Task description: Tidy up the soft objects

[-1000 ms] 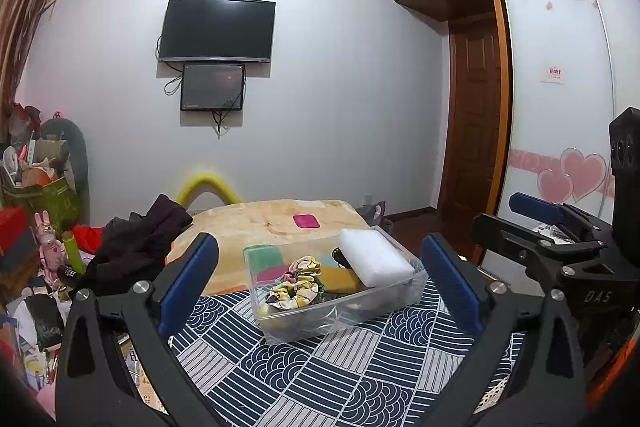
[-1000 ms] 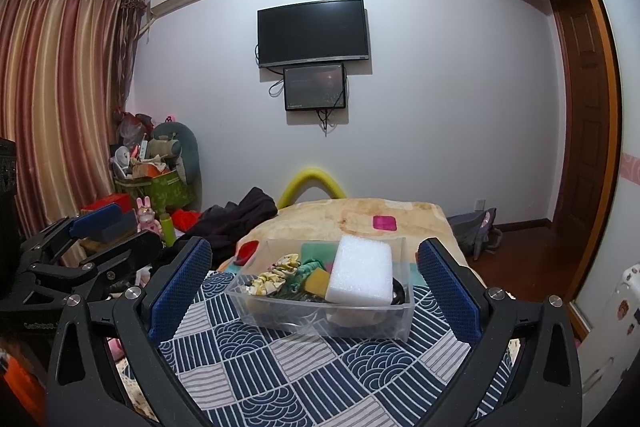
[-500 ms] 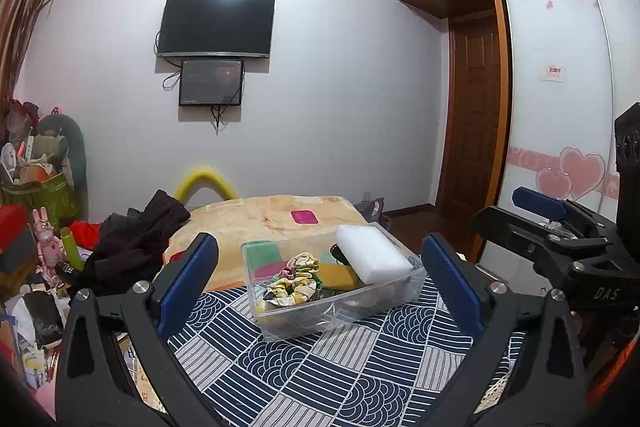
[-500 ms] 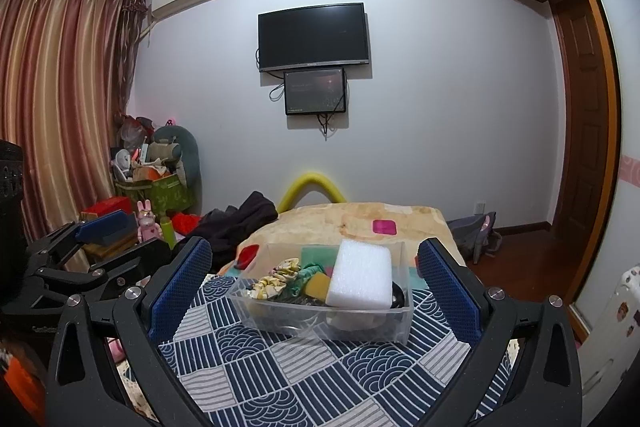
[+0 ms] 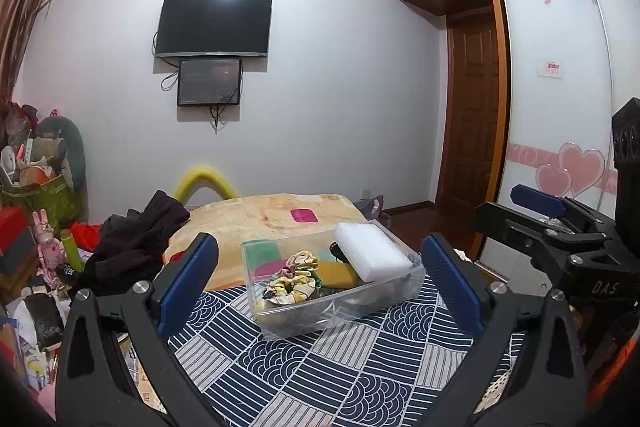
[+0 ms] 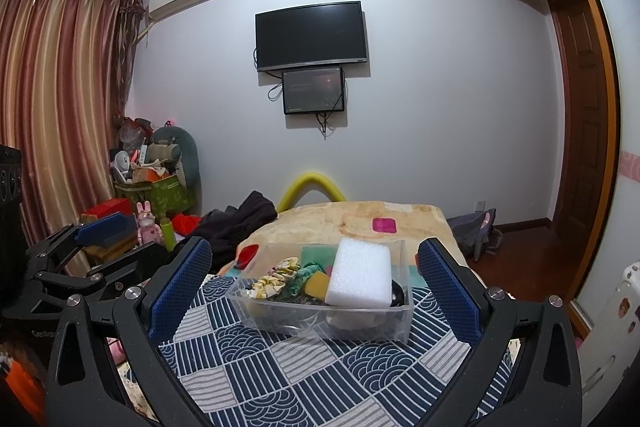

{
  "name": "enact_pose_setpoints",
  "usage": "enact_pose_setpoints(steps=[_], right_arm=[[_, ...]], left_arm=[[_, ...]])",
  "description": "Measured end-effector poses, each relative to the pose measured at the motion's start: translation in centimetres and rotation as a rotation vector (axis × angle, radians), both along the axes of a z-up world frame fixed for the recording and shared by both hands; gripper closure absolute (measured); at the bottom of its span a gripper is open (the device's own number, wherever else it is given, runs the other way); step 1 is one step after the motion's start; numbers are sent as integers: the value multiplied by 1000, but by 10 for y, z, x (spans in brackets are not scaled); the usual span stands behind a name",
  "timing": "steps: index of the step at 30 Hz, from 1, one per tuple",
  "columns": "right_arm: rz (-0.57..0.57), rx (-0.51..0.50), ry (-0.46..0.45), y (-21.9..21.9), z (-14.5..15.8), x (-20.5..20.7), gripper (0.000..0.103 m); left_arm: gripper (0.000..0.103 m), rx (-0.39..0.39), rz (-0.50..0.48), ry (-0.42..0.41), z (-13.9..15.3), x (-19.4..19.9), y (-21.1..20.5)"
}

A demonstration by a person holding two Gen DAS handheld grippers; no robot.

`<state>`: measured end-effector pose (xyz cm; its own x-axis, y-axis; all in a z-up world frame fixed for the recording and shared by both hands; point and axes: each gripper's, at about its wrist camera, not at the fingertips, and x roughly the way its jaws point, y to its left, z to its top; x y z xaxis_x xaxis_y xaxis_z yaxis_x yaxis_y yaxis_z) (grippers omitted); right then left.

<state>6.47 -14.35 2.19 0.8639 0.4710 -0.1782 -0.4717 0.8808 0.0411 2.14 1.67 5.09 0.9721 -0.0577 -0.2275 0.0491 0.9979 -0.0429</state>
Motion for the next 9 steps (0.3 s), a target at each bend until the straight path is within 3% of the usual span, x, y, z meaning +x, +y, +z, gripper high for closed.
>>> enact_pose_setpoints(steps=[9], right_arm=[[1,3,6,-2,-2,1,0]], left_arm=[[0,0,2,0,1,1,0]])
